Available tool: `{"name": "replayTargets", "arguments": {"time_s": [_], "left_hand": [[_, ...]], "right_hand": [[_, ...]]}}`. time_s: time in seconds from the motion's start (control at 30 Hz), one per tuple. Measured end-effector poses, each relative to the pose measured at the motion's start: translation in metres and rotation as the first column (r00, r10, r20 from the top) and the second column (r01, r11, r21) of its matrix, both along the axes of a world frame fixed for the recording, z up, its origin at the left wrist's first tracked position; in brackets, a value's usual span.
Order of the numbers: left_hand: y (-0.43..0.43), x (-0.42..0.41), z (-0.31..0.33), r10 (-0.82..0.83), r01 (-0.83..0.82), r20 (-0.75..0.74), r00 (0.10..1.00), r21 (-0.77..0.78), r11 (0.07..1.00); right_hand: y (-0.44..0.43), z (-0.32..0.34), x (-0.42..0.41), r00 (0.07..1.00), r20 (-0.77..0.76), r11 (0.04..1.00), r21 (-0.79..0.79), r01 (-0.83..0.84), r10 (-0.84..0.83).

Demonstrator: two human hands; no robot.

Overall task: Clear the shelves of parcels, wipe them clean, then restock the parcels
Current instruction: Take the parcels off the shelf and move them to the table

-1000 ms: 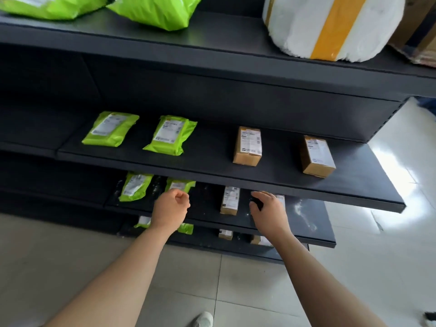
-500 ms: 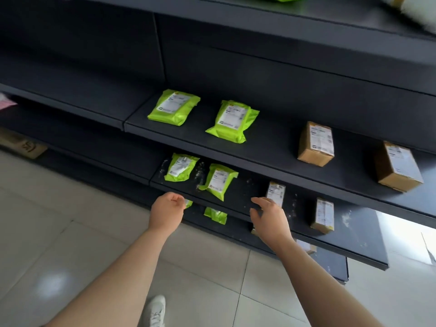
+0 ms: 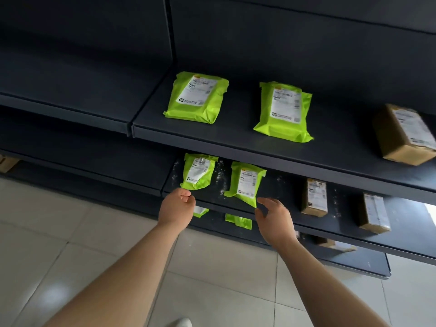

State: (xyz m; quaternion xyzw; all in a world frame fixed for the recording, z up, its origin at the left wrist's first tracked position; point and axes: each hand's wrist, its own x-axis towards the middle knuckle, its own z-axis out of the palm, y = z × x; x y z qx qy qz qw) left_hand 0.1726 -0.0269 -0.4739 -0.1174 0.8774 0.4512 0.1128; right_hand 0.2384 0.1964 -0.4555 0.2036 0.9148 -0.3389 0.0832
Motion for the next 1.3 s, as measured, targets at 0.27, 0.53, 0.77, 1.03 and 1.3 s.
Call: {"name": "replayTargets", "arguments": {"time_s": [0.27, 0.53, 0.77, 1.03, 1.3], "left_hand": [[0.004, -0.06, -0.099, -0.032, 0.034, 0.026, 0.999, -0.082, 0.996], [0.031, -0.124, -0.195, -0.051, 0.051, 0.005, 0.999, -0.256, 0.965], [0.046, -0.187, -0.251, -0.106, 0.096, 0.007, 0.994, -0.497, 0.863], [0.045, -0.192, -0.277, -0.116, 0.062, -0.122, 0.986, -0.381, 0.922], [0.038, -0.199, -0.274, -0.067, -0.006, -0.266, 0.962, -0.264, 0.965]], "right_hand": [[-0.01, -0.095, -0.057, 1.0, 0.0, 0.997, 0.068, 0.025, -0.025], [0.004, -0.188, -0.11, 0.999, -0.044, 0.989, 0.148, 0.022, -0.016], [0.024, -0.236, -0.149, 0.996, -0.085, 0.976, 0.214, 0.033, -0.015], [0.031, -0.263, -0.181, 0.998, 0.013, 0.961, 0.273, 0.048, -0.053], [0.028, -0.283, -0.197, 0.985, 0.12, 0.951, 0.3, 0.079, -0.12]]}}
